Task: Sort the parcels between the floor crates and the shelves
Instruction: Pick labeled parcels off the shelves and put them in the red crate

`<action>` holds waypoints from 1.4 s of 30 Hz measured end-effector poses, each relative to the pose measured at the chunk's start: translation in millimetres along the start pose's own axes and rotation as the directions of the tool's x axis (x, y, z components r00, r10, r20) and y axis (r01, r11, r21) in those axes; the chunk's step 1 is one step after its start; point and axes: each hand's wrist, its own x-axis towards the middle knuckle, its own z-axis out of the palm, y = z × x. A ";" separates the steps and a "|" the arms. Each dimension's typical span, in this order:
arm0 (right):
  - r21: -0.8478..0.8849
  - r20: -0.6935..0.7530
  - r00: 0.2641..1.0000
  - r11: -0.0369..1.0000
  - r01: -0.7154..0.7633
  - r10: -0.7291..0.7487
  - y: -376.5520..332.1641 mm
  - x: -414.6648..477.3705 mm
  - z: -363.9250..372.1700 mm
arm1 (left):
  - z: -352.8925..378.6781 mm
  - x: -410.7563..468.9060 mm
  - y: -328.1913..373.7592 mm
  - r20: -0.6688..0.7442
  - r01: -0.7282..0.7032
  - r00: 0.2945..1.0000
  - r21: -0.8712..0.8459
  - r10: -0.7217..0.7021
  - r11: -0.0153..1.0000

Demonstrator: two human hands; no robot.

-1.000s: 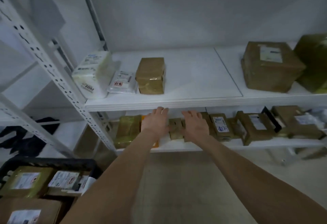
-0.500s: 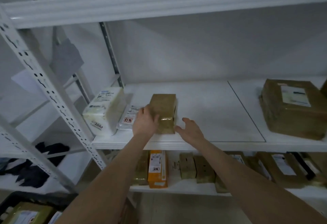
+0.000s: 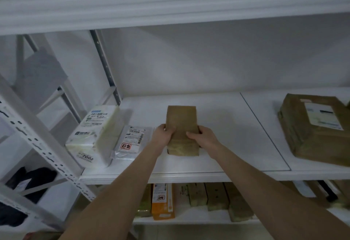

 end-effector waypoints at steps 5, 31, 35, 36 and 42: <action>0.195 -0.113 0.993 0.981 -0.016 0.038 -8.7 -11.0 -60.4 | 34.1 -15.8 29.0 0.028 -0.152 0.987 -0.139 0.158 0.978; 0.363 -0.066 0.997 0.929 0.067 -0.047 15.1 -40.4 -188.0 | 125.4 -37.7 65.6 0.269 0.135 0.963 -0.542 0.019 0.829; 0.283 -0.117 0.991 0.954 0.102 -0.072 14.5 -37.8 -183.6 | 123.8 -38.0 64.2 0.292 0.104 0.955 -0.468 0.042 0.878; 0.261 -0.111 0.990 0.959 0.113 -0.086 14.7 -38.0 -182.7 | 122.5 -37.8 64.4 0.293 0.094 0.955 -0.450 0.048 0.888; 0.182 -0.110 0.983 0.969 0.168 -0.150 14.3 -40.7 -172.2 | 120.2 -40.4 71.3 0.306 0.044 0.952 -0.231 0.030 0.972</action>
